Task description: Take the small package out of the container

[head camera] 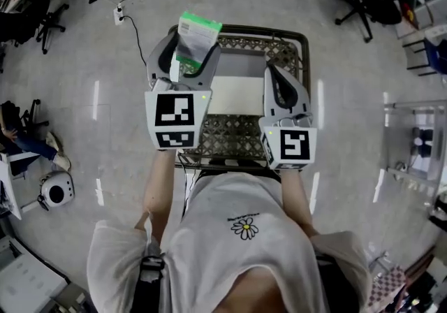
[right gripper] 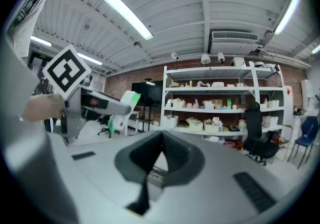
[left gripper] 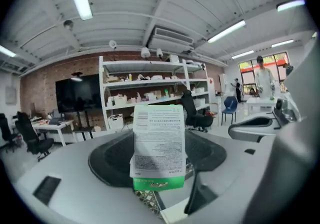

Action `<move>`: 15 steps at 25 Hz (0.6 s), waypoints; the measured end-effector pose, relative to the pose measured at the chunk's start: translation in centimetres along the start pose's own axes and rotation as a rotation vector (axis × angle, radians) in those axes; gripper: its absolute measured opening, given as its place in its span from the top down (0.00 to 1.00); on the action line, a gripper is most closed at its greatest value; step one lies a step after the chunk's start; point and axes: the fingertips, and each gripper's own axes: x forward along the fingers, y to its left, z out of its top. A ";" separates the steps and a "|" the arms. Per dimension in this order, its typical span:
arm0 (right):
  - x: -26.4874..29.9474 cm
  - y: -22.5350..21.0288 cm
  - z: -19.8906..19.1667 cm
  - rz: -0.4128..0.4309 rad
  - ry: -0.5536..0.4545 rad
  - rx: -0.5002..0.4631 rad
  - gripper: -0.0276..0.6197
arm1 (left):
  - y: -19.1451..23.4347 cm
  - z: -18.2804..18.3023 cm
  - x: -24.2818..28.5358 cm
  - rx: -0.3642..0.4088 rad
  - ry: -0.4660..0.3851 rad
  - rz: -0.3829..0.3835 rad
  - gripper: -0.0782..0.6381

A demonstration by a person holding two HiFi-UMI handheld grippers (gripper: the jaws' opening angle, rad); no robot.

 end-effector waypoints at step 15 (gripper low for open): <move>-0.4 1.0 -0.8 -0.046 -0.028 -0.007 0.91 | -0.7 -3.1 -4.1 -0.056 -0.224 0.195 0.43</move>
